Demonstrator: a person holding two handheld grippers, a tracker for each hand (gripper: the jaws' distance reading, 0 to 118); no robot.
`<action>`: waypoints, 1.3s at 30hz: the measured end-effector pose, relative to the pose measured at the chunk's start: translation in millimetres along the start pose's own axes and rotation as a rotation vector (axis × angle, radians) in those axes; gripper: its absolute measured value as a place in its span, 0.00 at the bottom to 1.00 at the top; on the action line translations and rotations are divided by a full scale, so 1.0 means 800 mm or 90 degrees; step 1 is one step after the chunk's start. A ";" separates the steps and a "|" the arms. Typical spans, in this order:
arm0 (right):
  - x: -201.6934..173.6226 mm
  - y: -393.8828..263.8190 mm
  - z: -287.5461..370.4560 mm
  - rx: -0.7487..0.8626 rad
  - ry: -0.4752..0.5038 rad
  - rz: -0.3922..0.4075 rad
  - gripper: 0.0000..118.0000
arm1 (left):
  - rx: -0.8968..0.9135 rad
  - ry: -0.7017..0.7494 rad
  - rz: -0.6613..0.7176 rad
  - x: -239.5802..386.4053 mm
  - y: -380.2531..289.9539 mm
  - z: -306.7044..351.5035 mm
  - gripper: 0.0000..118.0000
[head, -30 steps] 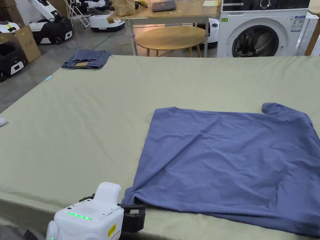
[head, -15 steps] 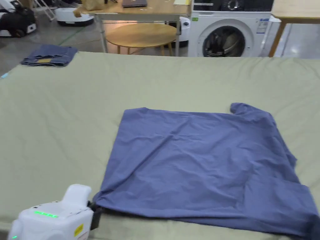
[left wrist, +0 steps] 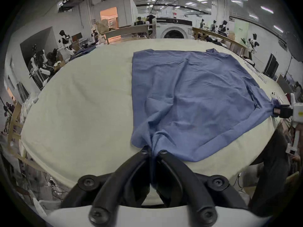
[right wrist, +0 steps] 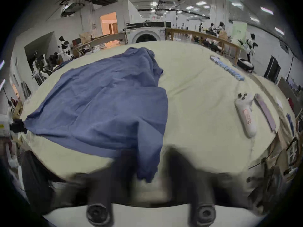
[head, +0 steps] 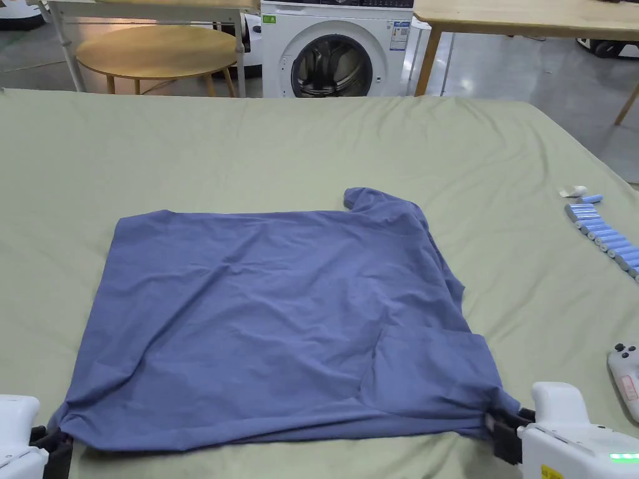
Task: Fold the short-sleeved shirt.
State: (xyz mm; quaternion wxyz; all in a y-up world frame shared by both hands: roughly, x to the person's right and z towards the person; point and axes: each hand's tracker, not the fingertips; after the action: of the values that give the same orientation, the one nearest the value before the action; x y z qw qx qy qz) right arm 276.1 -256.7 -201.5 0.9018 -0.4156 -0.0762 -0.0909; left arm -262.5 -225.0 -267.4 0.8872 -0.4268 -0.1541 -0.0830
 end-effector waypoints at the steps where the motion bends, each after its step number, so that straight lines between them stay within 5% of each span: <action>1: 0.006 -0.003 -0.005 -0.001 0.028 -0.031 0.02 | -0.002 -0.001 0.000 0.000 0.000 0.000 0.00; 6: 0.003 0.033 0.053 0.083 0.031 -0.035 0.02 | 0.018 0.041 -0.055 0.008 0.029 0.040 0.00; 11: -0.020 0.118 0.070 0.138 -0.001 0.032 0.02 | 0.062 0.040 -0.071 -0.013 0.103 0.041 0.00; 22: -0.053 0.213 -0.132 0.032 -0.059 0.088 0.02 | -0.075 0.067 -0.085 -0.051 0.217 -0.156 0.00; 24: -0.047 0.207 -0.138 0.030 -0.051 0.072 0.10 | -0.078 0.056 -0.064 -0.055 0.213 -0.160 0.03; 25: -0.042 0.202 -0.134 0.042 -0.040 0.063 0.29 | -0.064 0.055 -0.054 -0.054 0.209 -0.153 0.17; 27: -0.040 0.197 -0.118 0.062 -0.046 0.064 0.85 | -0.008 0.055 -0.034 -0.052 0.201 -0.132 0.78; 28: -0.040 0.193 -0.104 0.063 -0.037 0.059 0.89 | 0.021 0.044 -0.031 -0.045 0.195 -0.116 0.87; 35: -0.091 0.117 0.015 0.252 0.056 0.088 0.89 | 0.212 0.005 -0.027 0.042 0.119 -0.019 0.87; 37: -0.102 0.096 0.032 0.265 0.064 0.104 0.82 | 0.217 -0.011 -0.015 0.057 0.096 -0.006 0.77; 38: -0.107 0.084 0.039 0.270 0.059 0.105 0.63 | 0.208 -0.005 -0.015 0.064 0.084 -0.003 0.54; 39: -0.111 0.077 0.040 0.268 0.054 0.105 0.12 | 0.201 0.000 -0.011 0.067 0.076 -0.004 0.08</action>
State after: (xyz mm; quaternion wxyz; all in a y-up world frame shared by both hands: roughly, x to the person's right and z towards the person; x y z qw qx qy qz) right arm 201.6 -183.7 -245.1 0.9754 -0.2189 -0.0213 -0.0166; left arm -194.6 -190.2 -295.4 0.9425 -0.2807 -0.1691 -0.0657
